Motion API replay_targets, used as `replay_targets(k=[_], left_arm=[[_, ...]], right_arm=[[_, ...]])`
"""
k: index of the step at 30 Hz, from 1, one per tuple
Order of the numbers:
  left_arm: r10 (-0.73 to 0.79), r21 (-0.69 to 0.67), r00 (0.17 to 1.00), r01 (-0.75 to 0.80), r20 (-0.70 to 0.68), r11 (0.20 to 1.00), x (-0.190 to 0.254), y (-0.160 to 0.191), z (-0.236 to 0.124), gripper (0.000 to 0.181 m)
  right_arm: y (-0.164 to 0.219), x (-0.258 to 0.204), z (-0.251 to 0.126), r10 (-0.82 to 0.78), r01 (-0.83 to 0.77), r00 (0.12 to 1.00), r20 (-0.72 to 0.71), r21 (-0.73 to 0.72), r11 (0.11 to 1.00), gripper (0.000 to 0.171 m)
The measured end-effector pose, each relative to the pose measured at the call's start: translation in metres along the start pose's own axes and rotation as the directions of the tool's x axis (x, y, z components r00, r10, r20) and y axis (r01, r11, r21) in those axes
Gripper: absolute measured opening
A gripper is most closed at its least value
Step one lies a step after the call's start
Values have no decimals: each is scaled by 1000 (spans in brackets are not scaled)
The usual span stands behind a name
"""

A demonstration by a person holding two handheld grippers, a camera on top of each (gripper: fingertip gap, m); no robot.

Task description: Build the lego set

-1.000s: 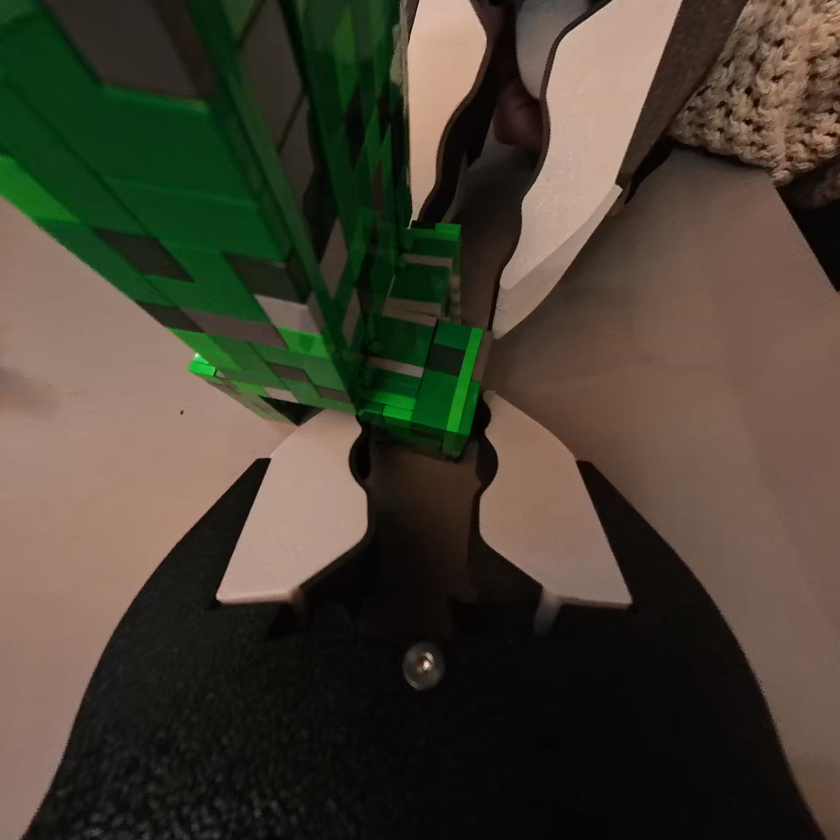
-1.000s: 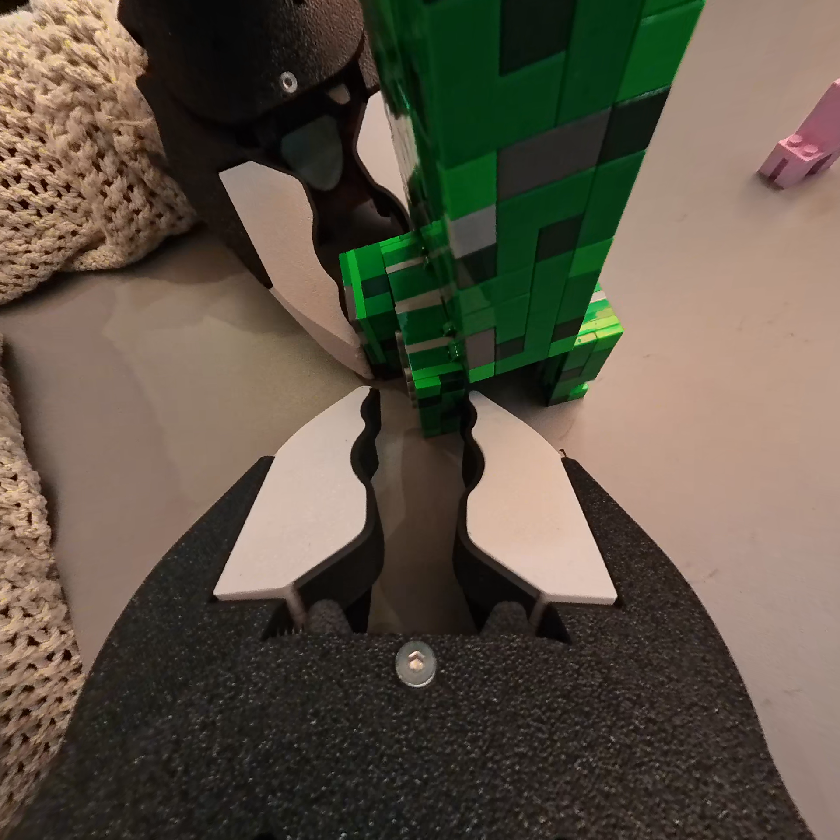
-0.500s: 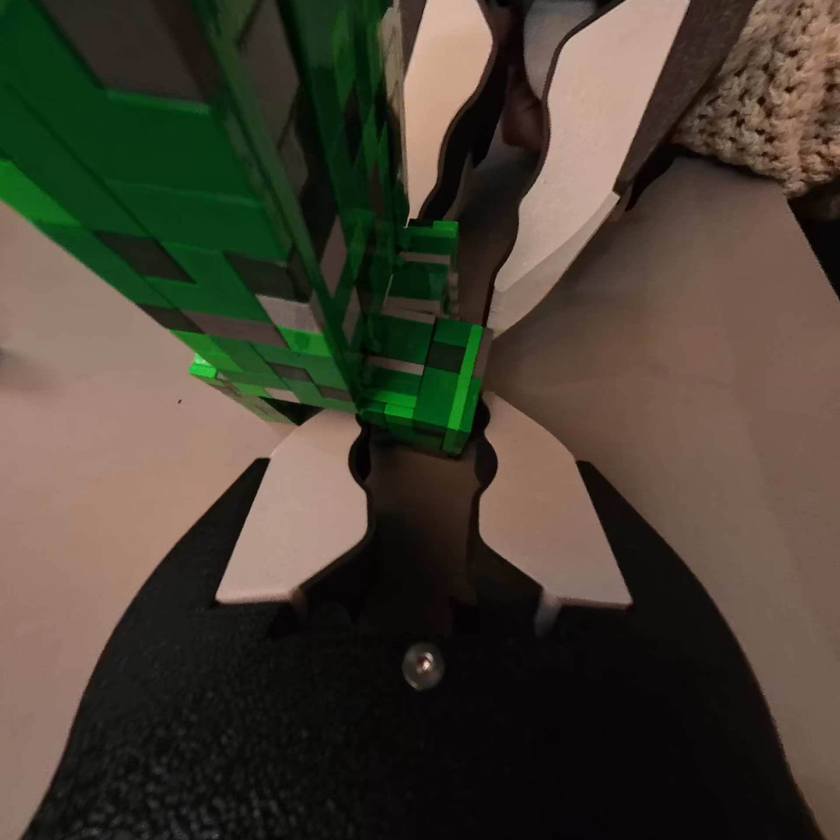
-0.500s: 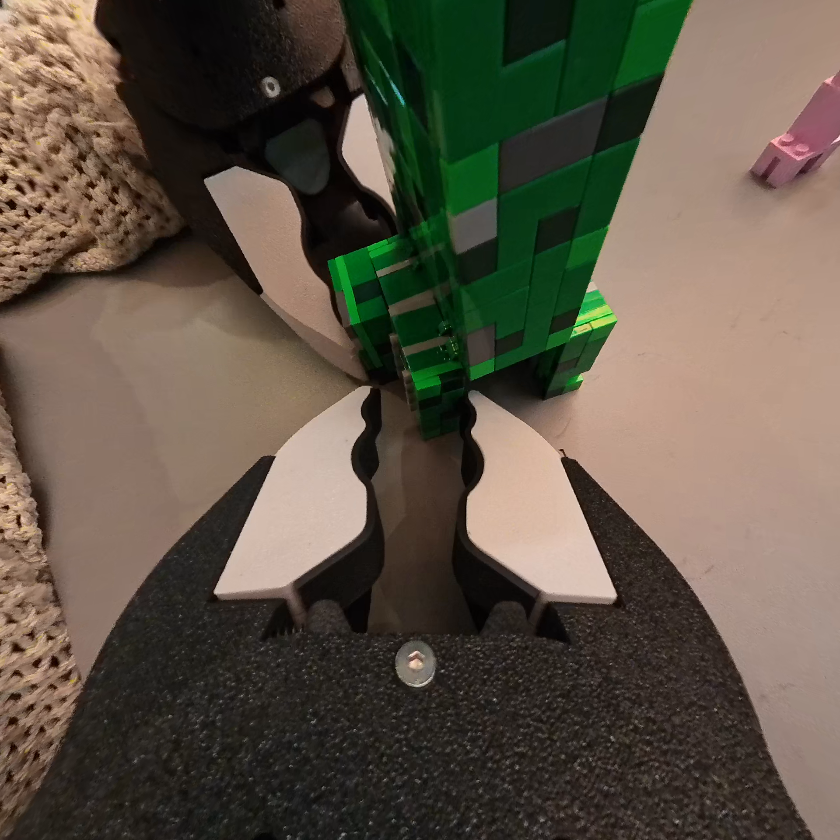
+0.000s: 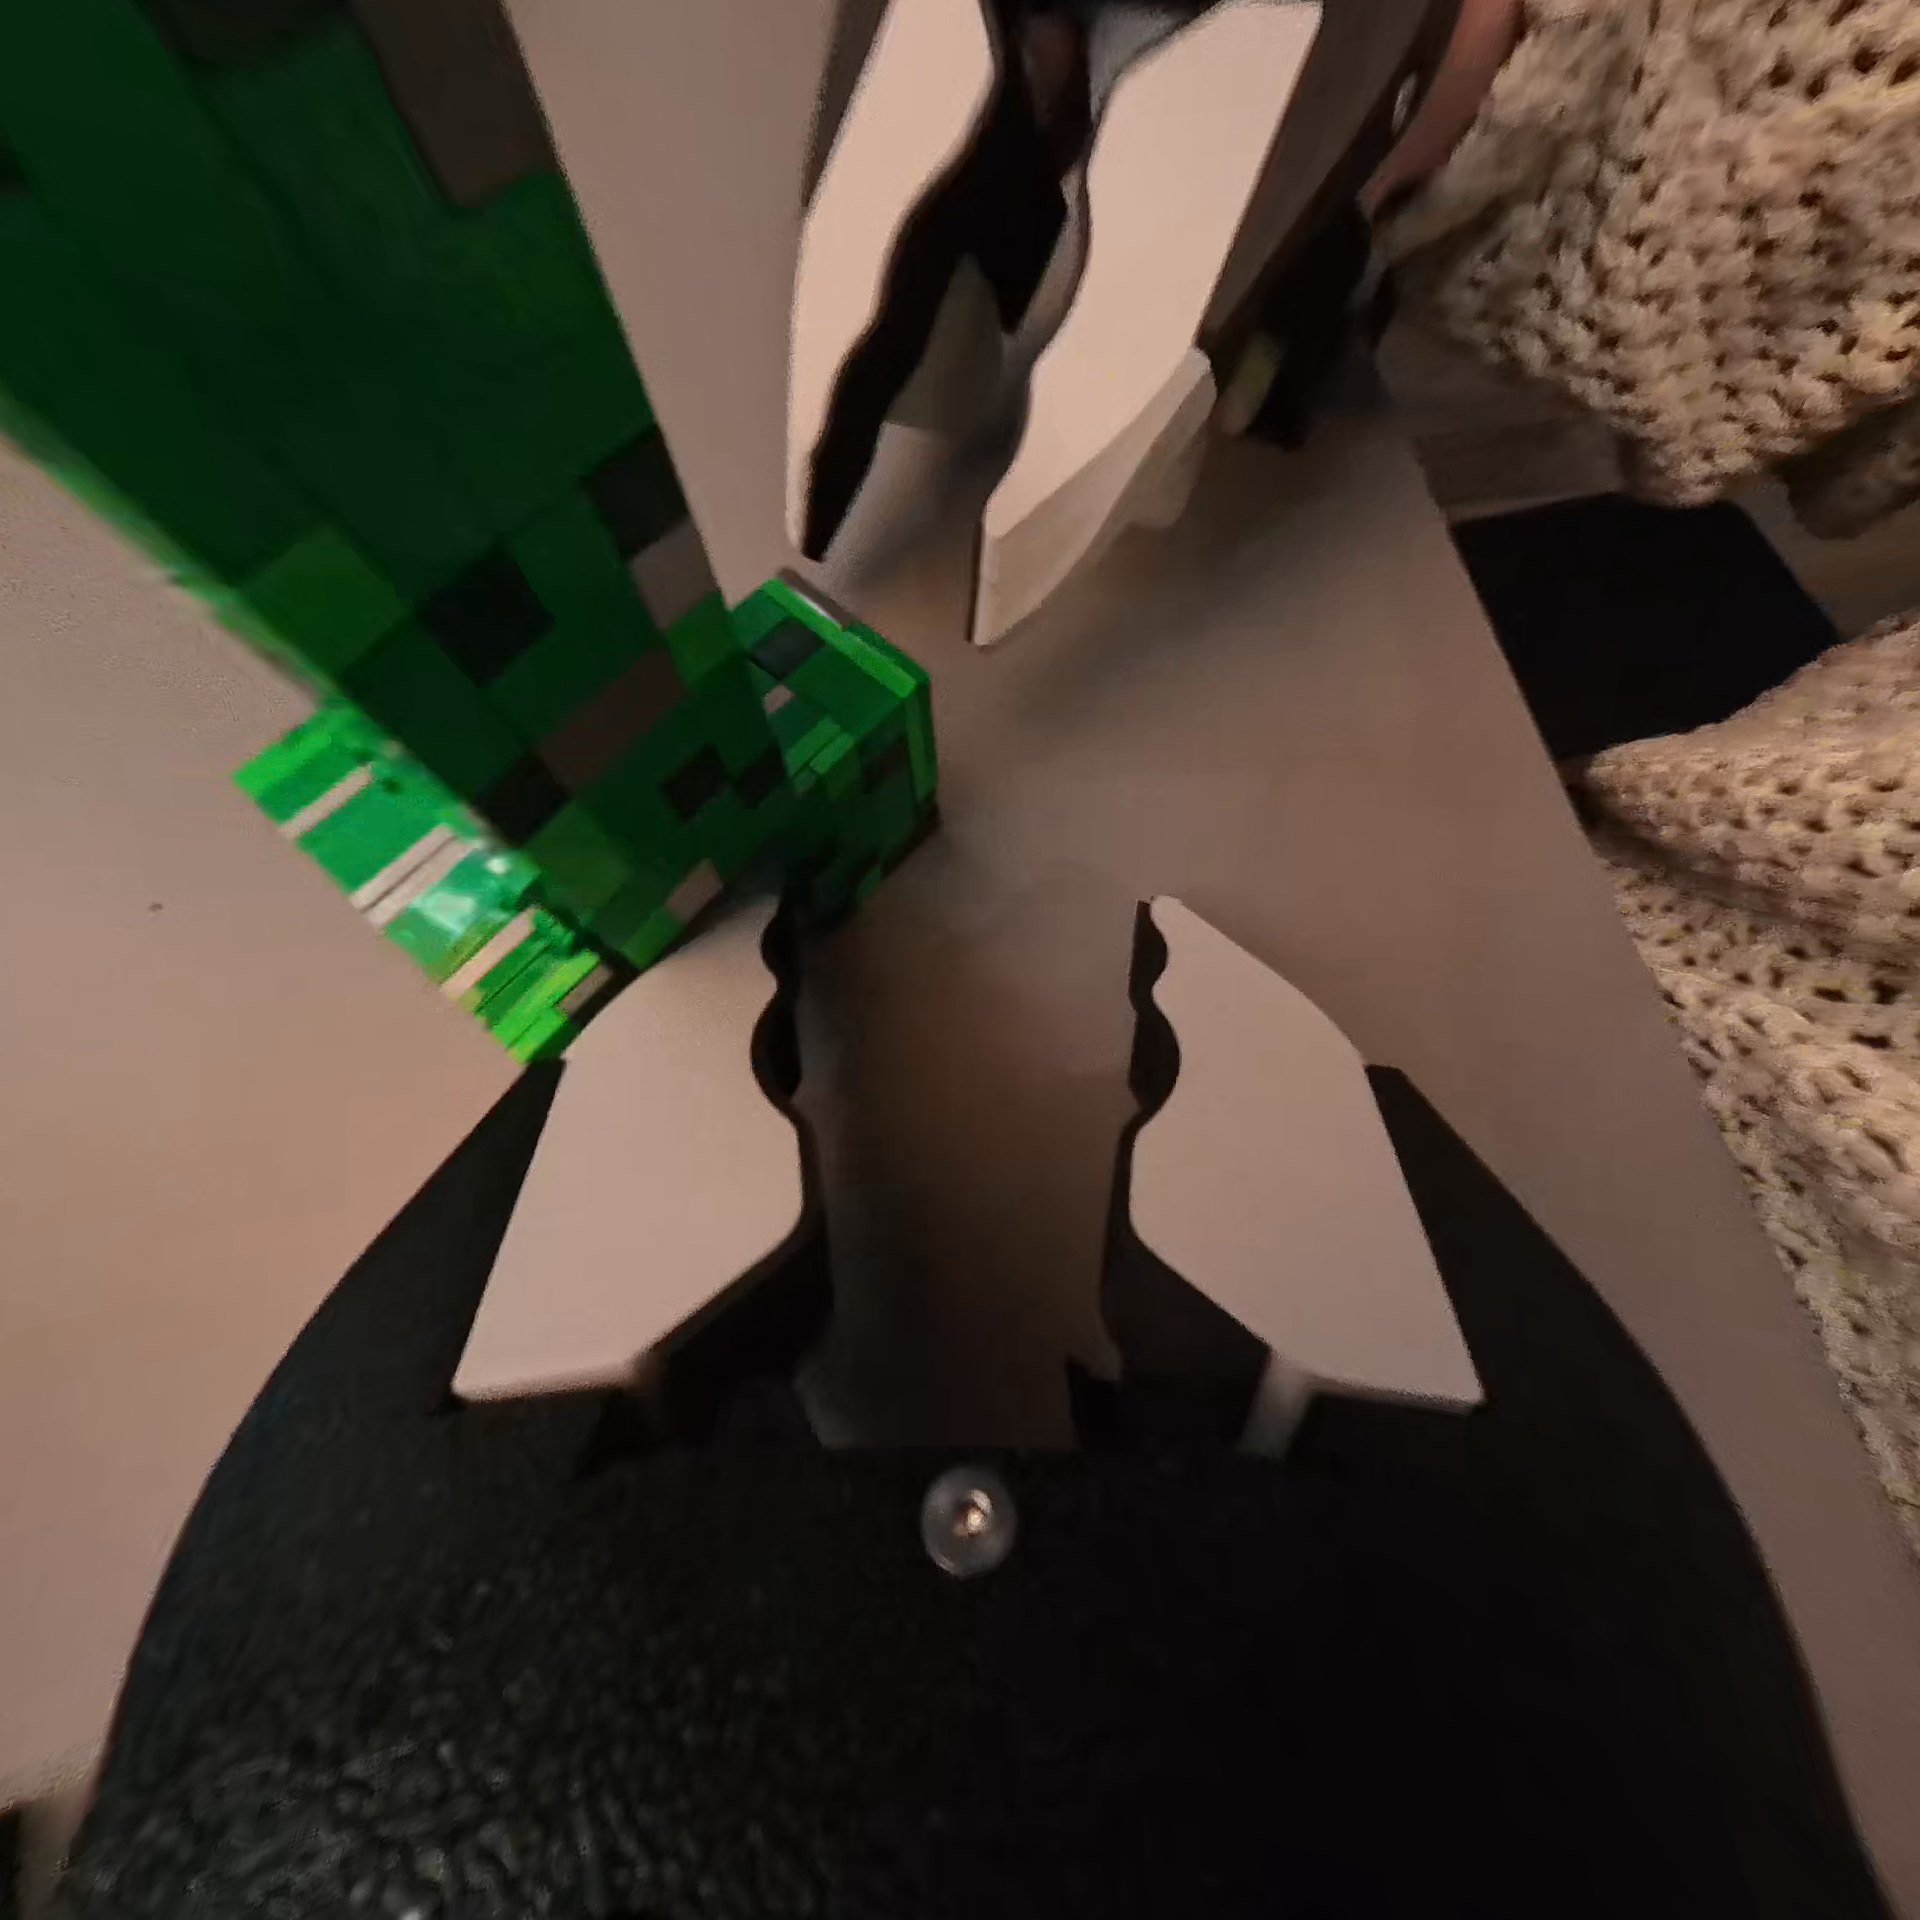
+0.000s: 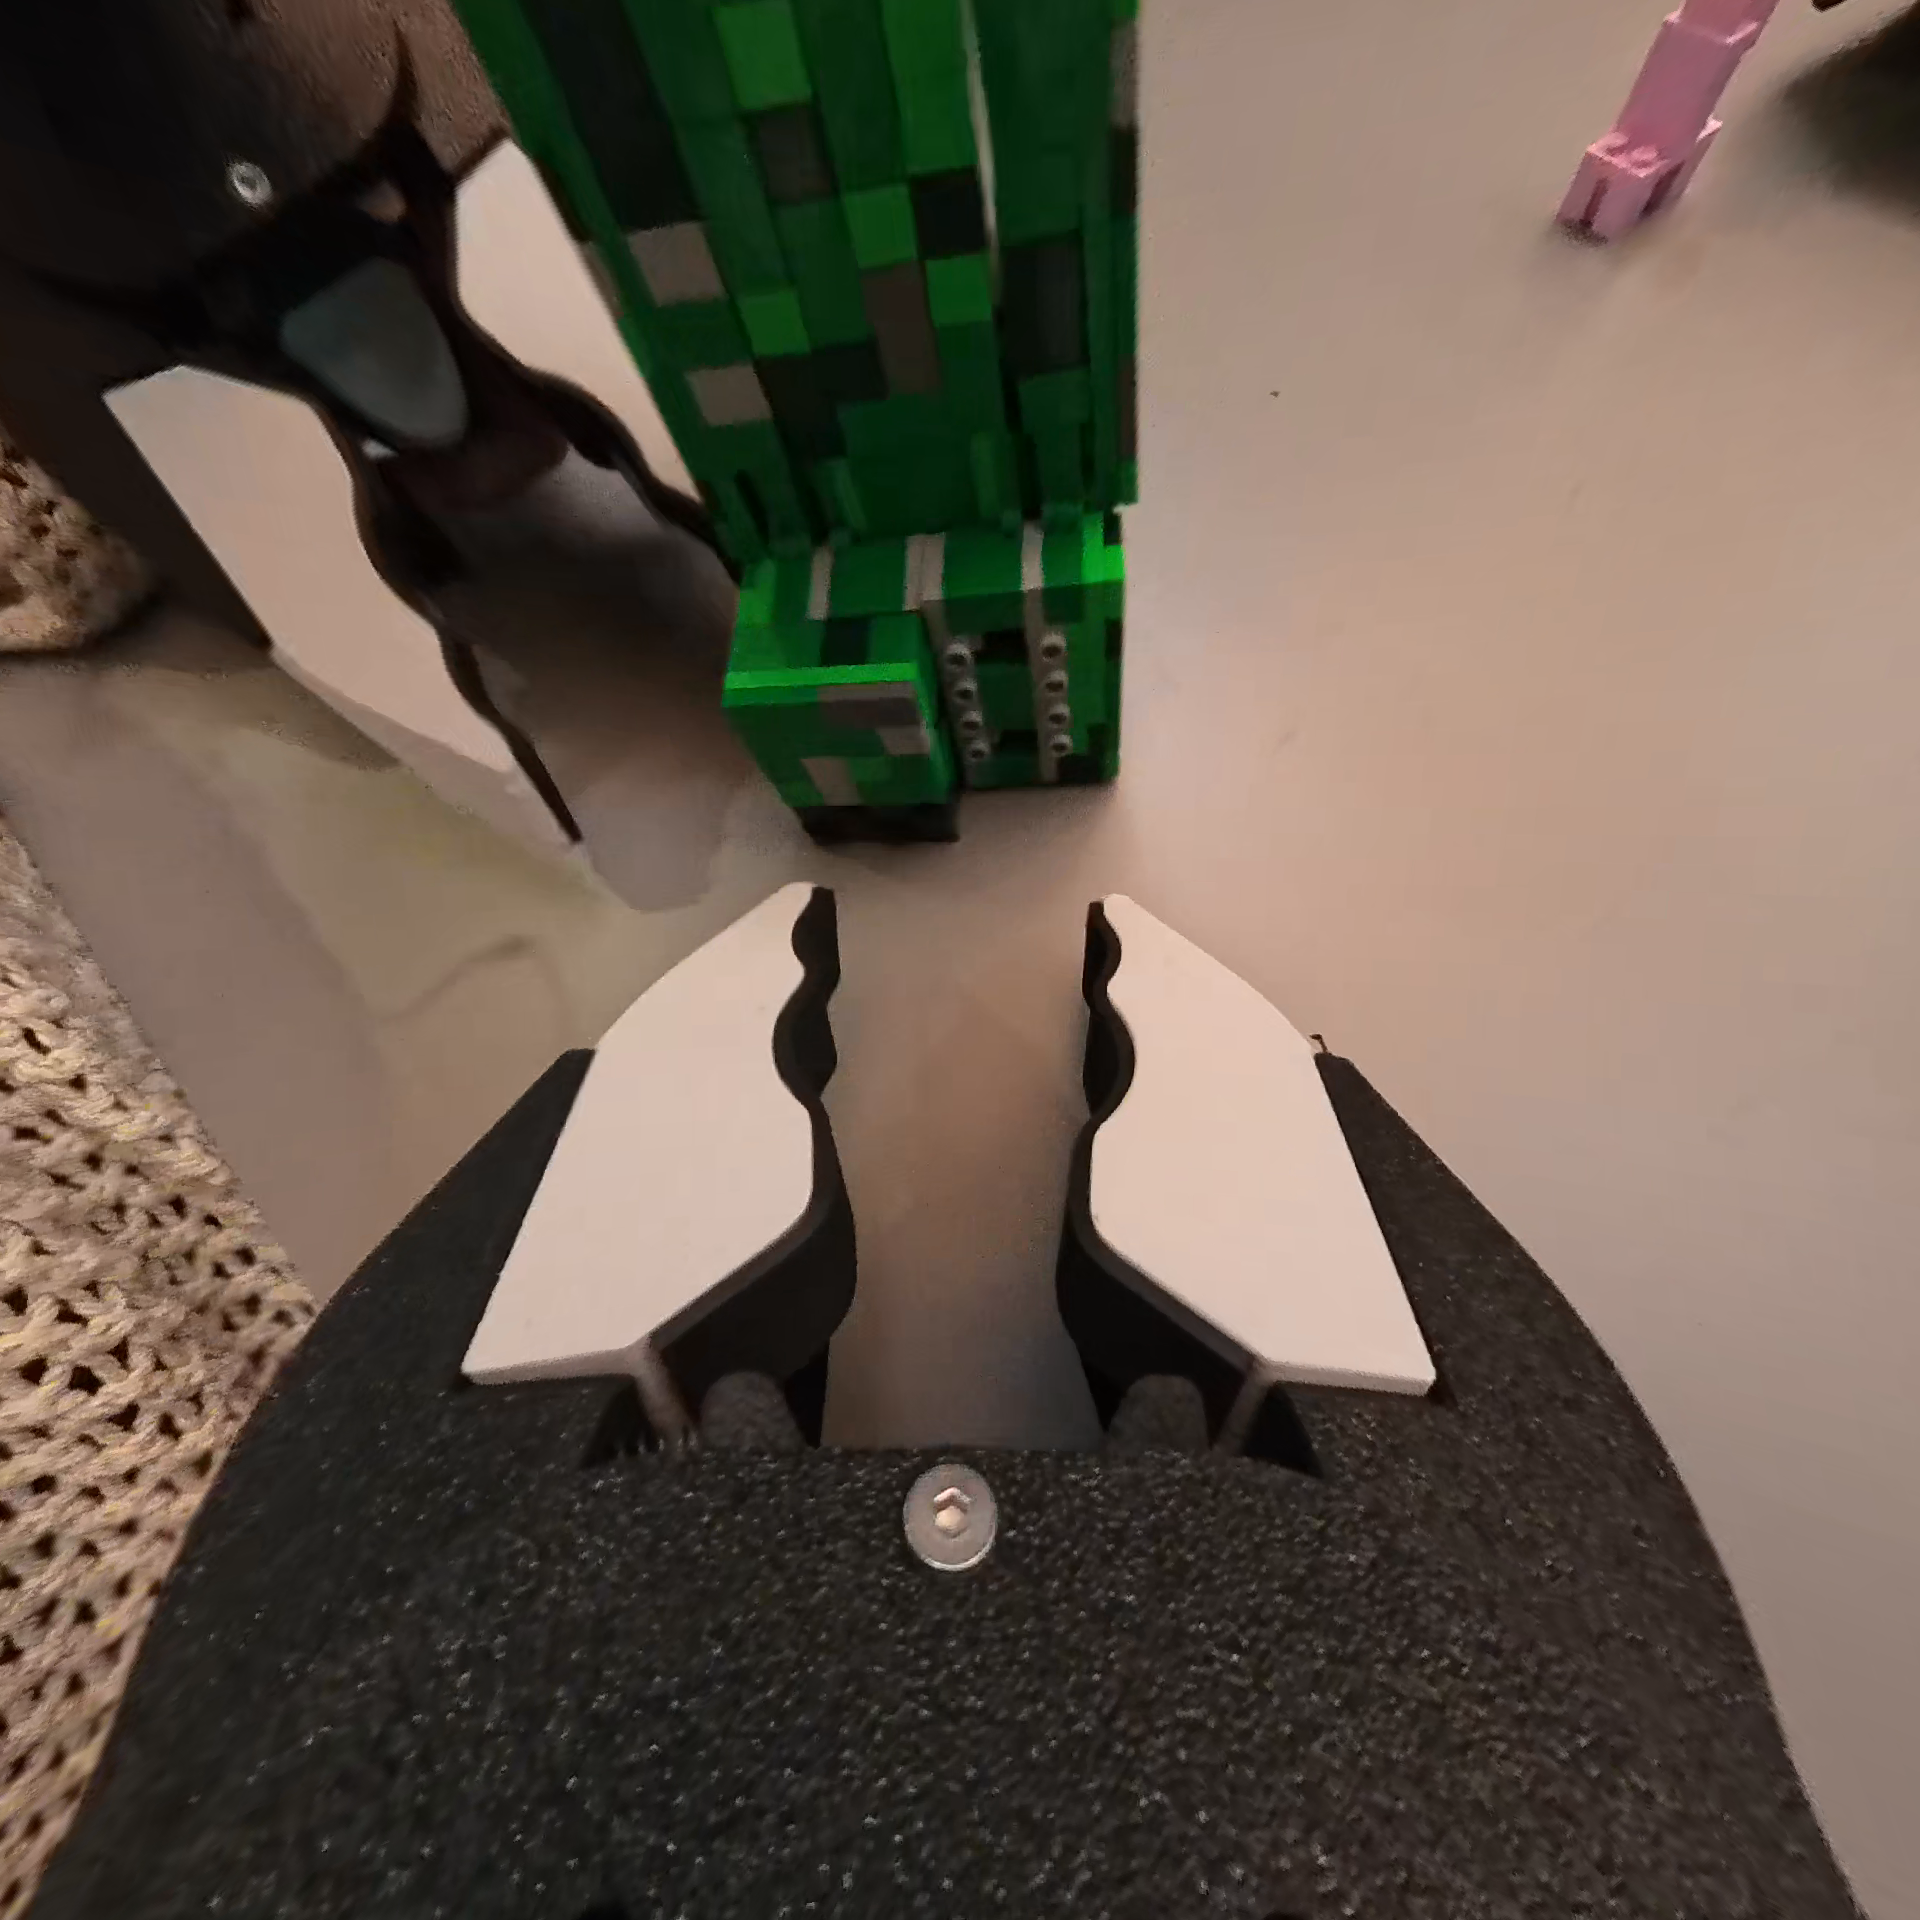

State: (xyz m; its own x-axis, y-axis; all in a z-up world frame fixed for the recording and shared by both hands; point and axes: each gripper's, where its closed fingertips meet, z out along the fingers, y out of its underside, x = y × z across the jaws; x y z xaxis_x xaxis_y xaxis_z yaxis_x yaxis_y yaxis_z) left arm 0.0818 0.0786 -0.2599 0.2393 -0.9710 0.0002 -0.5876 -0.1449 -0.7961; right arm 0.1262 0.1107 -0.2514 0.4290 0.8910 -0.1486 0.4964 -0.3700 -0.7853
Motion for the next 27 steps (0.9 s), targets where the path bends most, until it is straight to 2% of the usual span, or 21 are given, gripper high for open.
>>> replay_targets(k=[1,9,14,18,21,24,27], left_arm=[[7,34,1000,-7,19,999,-1,-3,-7,59],[-46,270,978,-10,203,963,-11,-7,-55,49],[-54,276,968,-17,247,961,-4,4,-77,54],[-72,311,948,-30,310,950,-6,11,-106,52],[-115,244,955,46,274,969,5,20,-128,59],[-129,237,915,38,382,971,1,28,-161,61],[-270,276,846,154,459,949,-15,56,-189,60]], right_arm=[[1,-3,0,0,0,1000,-7,4,1000,45],[6,-18,20,-78,68,991,-109,-88,994,35],[4,-19,26,-85,69,984,-155,-106,992,32],[-5,-18,25,-53,45,979,-196,-42,998,33],[-8,-28,31,-63,56,979,-192,-46,997,38],[-13,-46,41,-105,98,980,-172,-46,994,37],[-24,-61,60,-154,150,977,-149,-38,988,37]])
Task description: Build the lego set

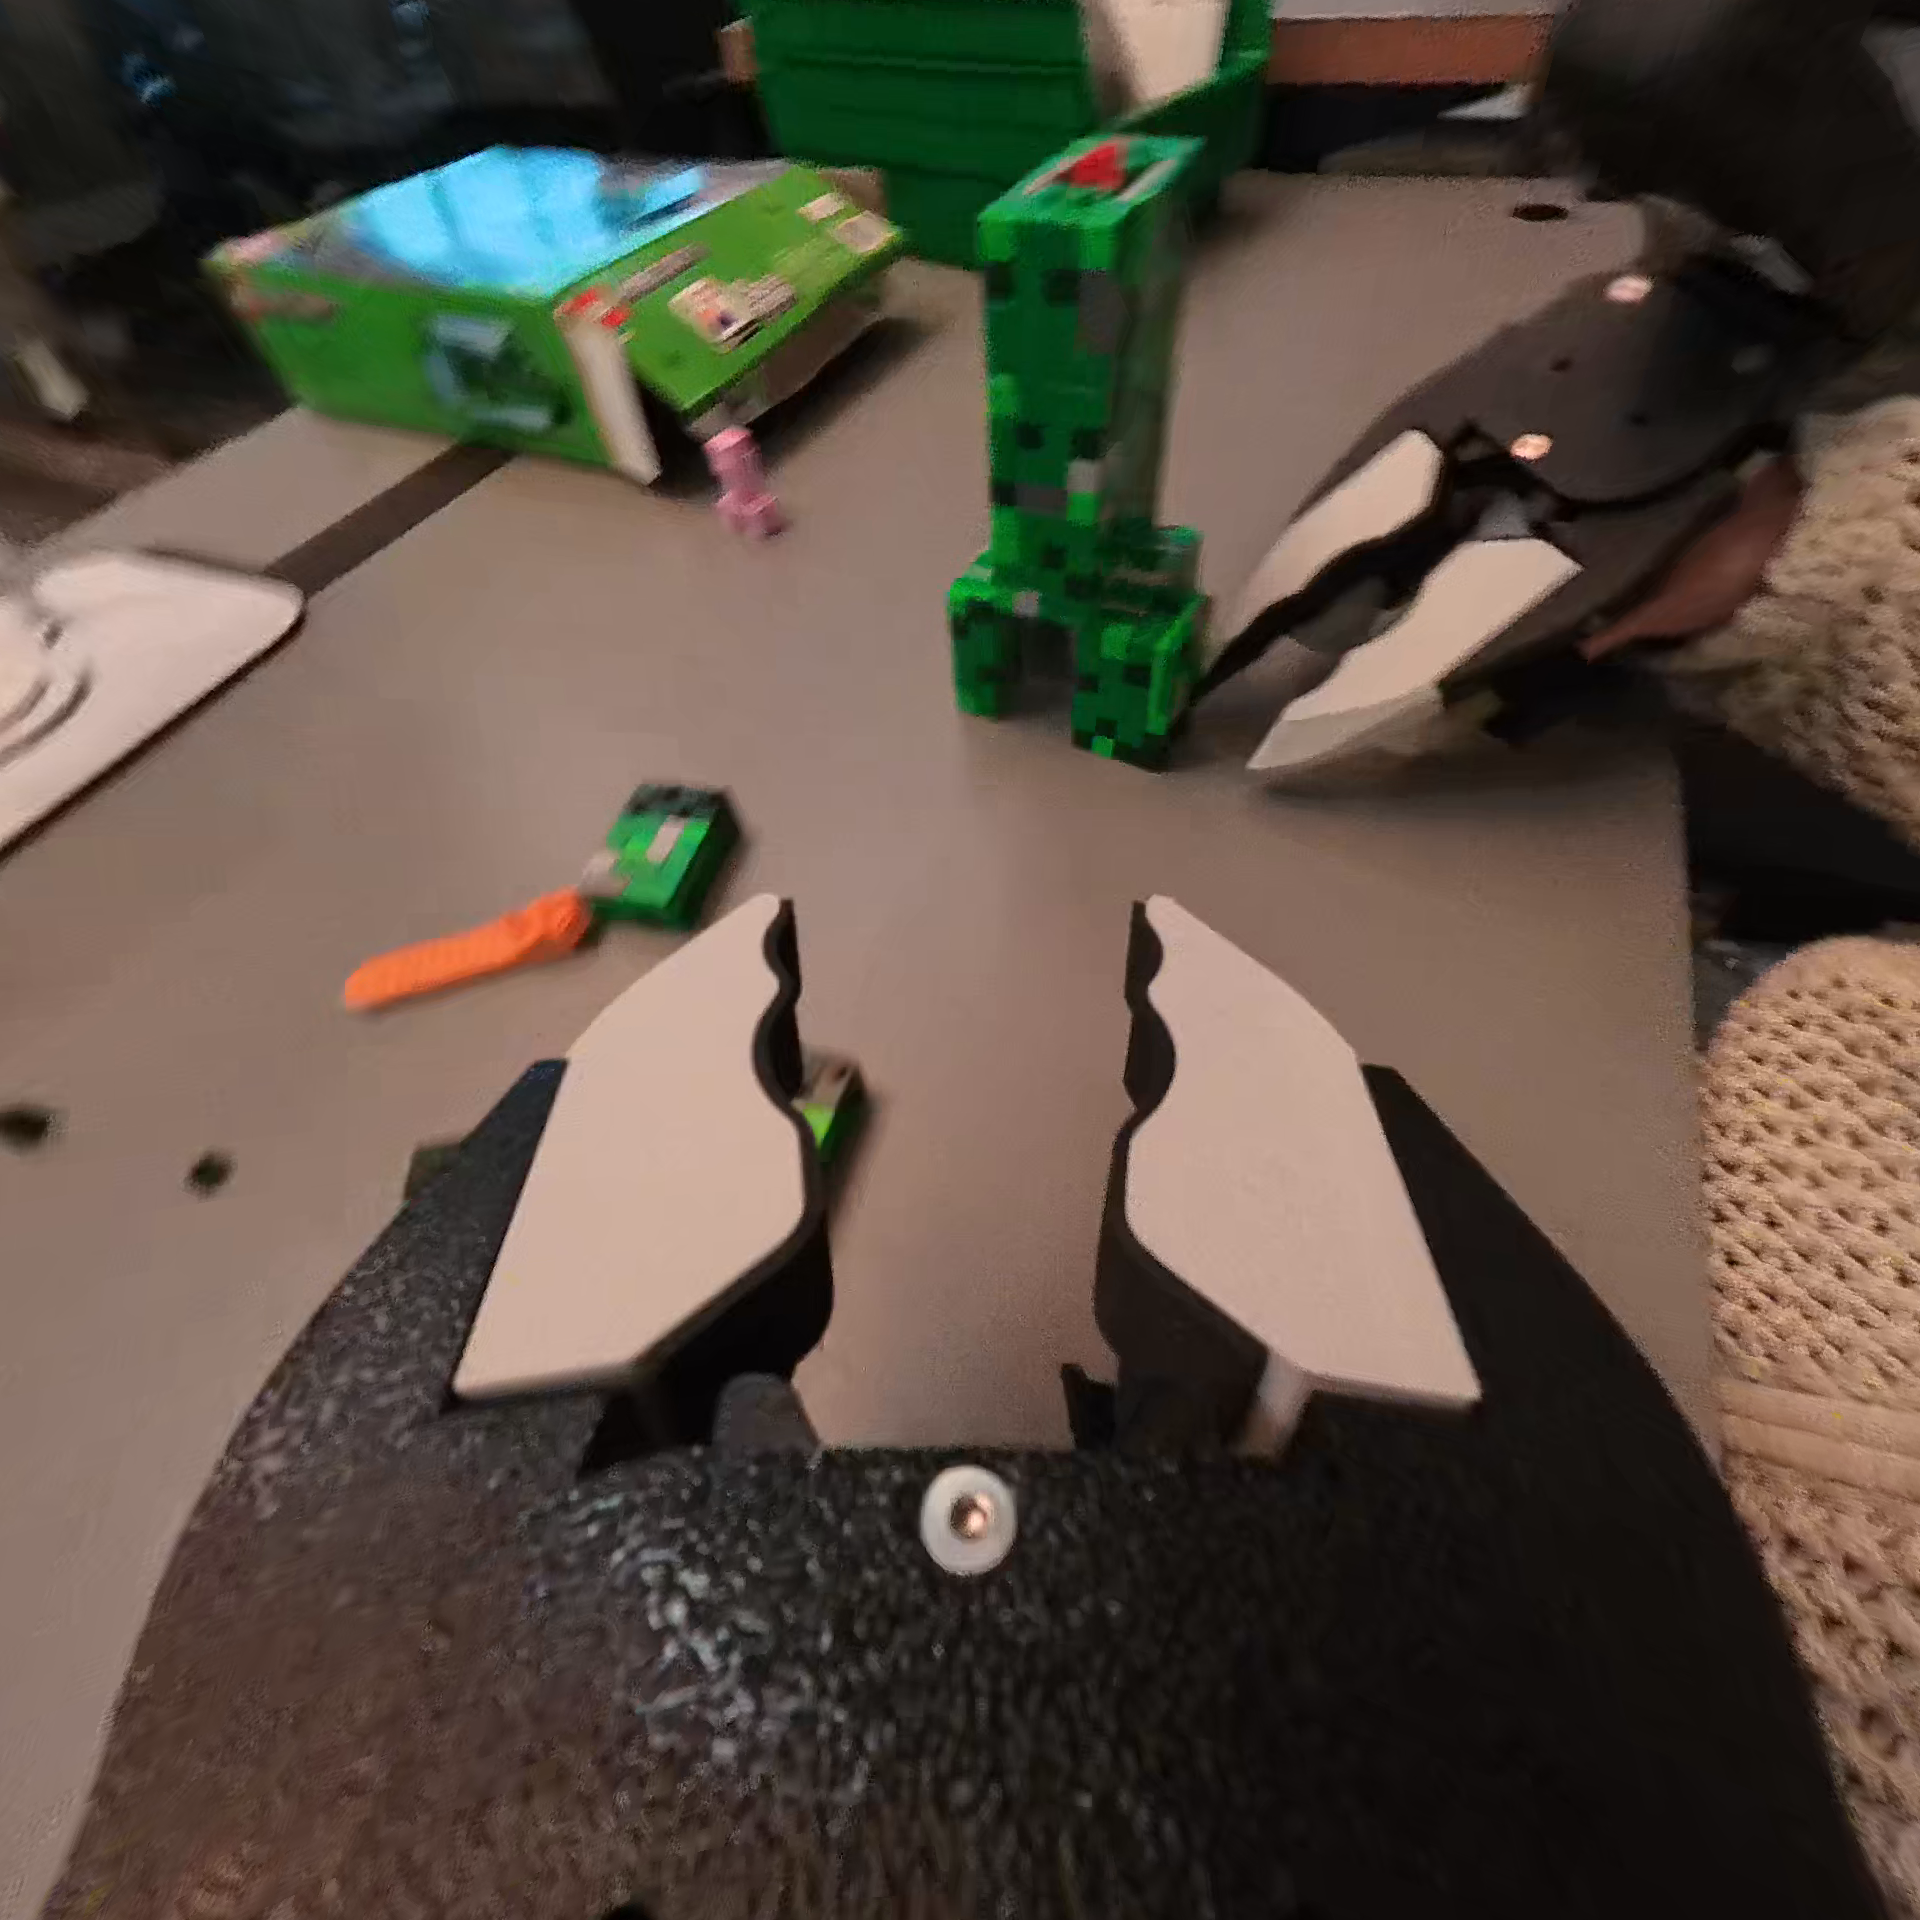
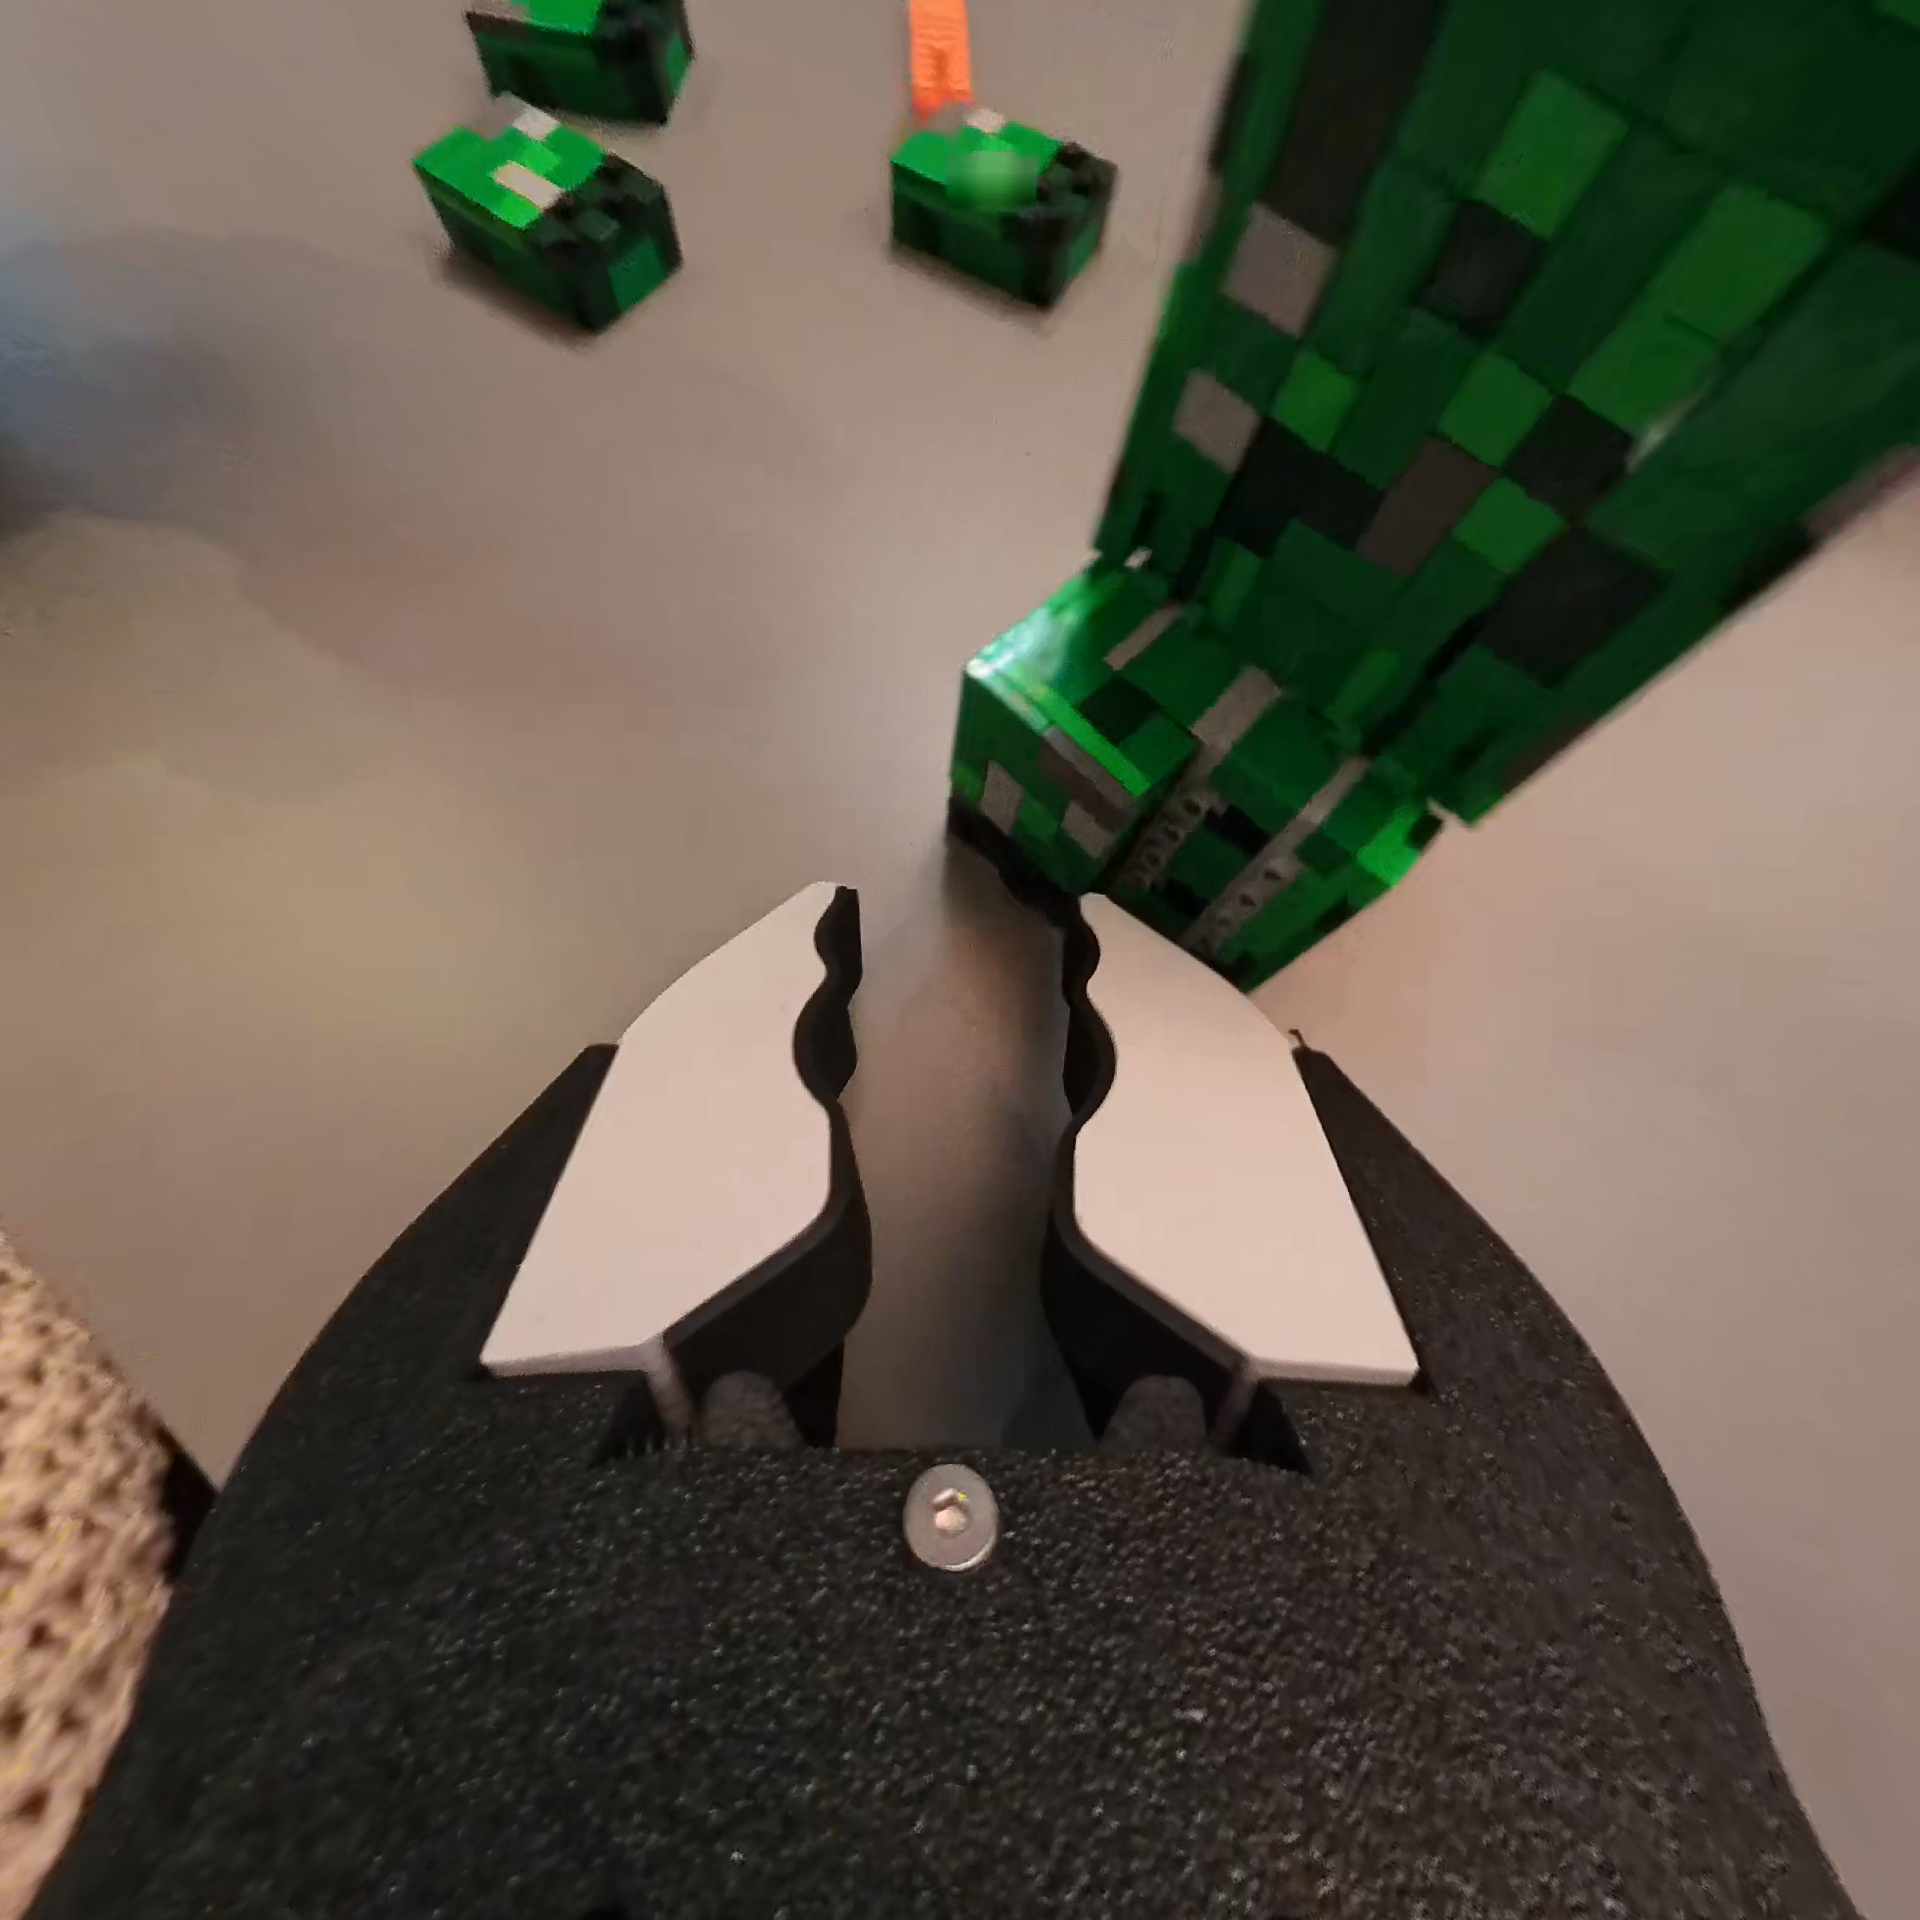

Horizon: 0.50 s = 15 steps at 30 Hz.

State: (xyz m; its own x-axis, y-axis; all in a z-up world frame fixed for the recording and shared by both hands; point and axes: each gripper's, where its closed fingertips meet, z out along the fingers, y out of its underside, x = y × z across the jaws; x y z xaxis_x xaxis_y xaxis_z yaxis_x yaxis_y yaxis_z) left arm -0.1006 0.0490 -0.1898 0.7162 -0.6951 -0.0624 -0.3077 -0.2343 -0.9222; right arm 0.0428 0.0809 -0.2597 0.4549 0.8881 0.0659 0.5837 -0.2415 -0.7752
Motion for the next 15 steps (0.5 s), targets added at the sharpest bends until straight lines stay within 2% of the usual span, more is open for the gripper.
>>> replay_targets(k=[2,4,7,10,13,15], left_arm=[[-78,-25,996,79,52,997,-19,15,-9,60],[-94,-94,991,103,96,990,-31,33,-14,63],[19,-243,993,11,121,970,-41,53,-15,68],[190,-315,980,-160,65,936,-45,58,-6,65],[230,-418,973,-219,-26,882,-49,70,8,65],[197,-473,978,-204,-65,857,-52,77,14,61]], right_arm=[[-11,-9,11,-39,39,999,24,8,999,38],[-23,-20,14,-44,41,996,72,43,998,39],[-37,-33,6,-60,46,989,136,107,993,38],[-43,-35,-3,-74,53,984,161,135,989,36],[-47,-33,-9,-83,55,981,176,159,986,36],[-48,-29,-16,-106,77,981,165,175,981,35]])
